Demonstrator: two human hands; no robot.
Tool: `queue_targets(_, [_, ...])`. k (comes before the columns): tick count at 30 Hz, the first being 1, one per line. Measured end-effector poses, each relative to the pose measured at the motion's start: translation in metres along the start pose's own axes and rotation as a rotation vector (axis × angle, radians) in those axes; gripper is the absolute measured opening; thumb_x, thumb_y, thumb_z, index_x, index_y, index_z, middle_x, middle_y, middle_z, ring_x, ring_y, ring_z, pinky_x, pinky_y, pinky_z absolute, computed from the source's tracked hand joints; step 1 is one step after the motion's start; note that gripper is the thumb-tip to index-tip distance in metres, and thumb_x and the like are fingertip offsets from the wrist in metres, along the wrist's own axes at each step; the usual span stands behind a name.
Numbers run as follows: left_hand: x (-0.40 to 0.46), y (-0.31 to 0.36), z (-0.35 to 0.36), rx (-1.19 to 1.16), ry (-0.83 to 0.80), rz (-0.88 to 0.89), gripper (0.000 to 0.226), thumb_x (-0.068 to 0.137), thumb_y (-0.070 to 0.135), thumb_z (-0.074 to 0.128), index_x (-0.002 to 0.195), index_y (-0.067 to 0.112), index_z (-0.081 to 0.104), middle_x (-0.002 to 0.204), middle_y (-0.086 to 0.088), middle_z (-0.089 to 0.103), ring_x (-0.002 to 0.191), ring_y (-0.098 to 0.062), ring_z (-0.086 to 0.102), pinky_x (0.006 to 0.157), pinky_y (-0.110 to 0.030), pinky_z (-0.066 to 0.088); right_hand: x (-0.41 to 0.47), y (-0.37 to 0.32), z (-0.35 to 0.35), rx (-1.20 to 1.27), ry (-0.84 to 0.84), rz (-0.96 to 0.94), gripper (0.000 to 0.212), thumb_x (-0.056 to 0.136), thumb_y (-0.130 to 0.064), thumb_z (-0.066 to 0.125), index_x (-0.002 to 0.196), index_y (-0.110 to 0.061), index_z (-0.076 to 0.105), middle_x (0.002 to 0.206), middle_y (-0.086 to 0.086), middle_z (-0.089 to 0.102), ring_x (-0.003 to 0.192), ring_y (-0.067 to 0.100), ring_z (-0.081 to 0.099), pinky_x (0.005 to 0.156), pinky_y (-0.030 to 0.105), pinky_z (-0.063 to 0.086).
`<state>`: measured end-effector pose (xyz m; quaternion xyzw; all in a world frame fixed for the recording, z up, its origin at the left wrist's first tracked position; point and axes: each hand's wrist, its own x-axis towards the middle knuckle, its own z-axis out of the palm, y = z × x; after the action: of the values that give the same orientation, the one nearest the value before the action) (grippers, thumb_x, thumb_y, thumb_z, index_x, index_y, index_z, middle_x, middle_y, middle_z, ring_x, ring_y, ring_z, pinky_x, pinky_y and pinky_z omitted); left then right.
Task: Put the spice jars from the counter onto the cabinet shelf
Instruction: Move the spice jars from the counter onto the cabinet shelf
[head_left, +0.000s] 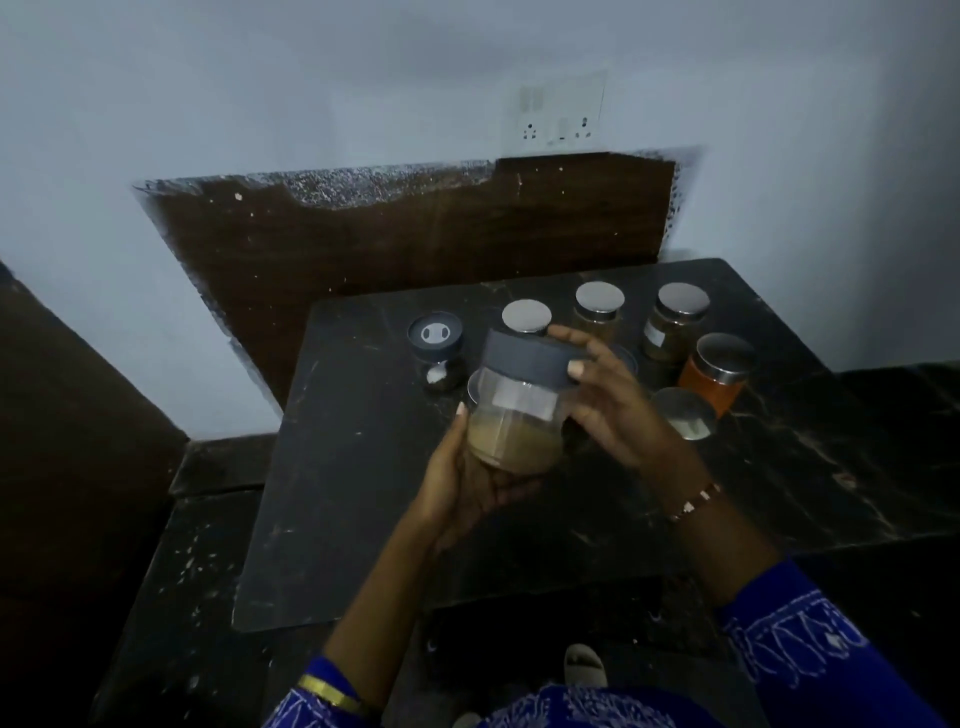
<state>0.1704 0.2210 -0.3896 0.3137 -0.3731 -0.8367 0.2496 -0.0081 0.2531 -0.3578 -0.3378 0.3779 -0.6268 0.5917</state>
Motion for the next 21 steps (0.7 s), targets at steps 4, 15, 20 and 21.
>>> queue_targets(4, [0.011, 0.026, 0.028, -0.032, 0.050, 0.146, 0.064, 0.081, 0.052, 0.037, 0.132, 0.014, 0.044, 0.126, -0.017, 0.059, 0.108, -0.028, 0.062, 0.094, -0.041, 0.048, 0.015, -0.020, 0.018, -0.053, 0.245, -0.176, 0.020, 0.083, -0.031, 0.064, 0.098, -0.021, 0.055, 0.101, 0.000, 0.065, 0.097, 0.017, 0.065, 0.081, 0.035, 0.056])
queue_targets(15, [0.049, 0.068, 0.100, 0.332, 0.447, 0.830, 0.015, 0.094, 0.011, 0.048, 0.106, 0.005, 0.055, 0.087, 0.006, 0.060, 0.071, 0.014, 0.060, 0.063, -0.005, 0.047, 0.049, -0.070, 0.008, 0.123, 0.285, -0.229, 0.043, 0.095, -0.037, 0.040, 0.125, -0.009, 0.054, 0.111, 0.010, 0.066, 0.102, 0.023, 0.063, 0.079, 0.033, 0.054])
queue_targets(20, [0.066, 0.084, 0.126, 0.303, 0.296, 0.839, 0.031, 0.084, 0.027, 0.057, 0.113, 0.017, 0.054, 0.101, 0.007, 0.064, 0.093, -0.002, 0.062, 0.080, -0.019, 0.053, 0.061, -0.094, -0.009, 0.230, 0.162, -0.251, 0.042, 0.096, -0.042, 0.032, 0.105, -0.014, 0.063, 0.092, 0.006, 0.073, 0.087, 0.019, 0.069, 0.073, 0.031, 0.056])
queue_targets(21, [0.071, 0.087, 0.129, 0.309, 0.254, 0.817, 0.032, 0.084, 0.032, 0.059, 0.114, 0.023, 0.055, 0.106, 0.008, 0.065, 0.099, -0.005, 0.062, 0.084, -0.021, 0.053, 0.063, -0.098, -0.010, 0.221, 0.150, -0.259, 0.043, 0.097, -0.042, 0.030, 0.102, -0.016, 0.063, 0.087, 0.005, 0.074, 0.083, 0.017, 0.070, 0.070, 0.029, 0.057])
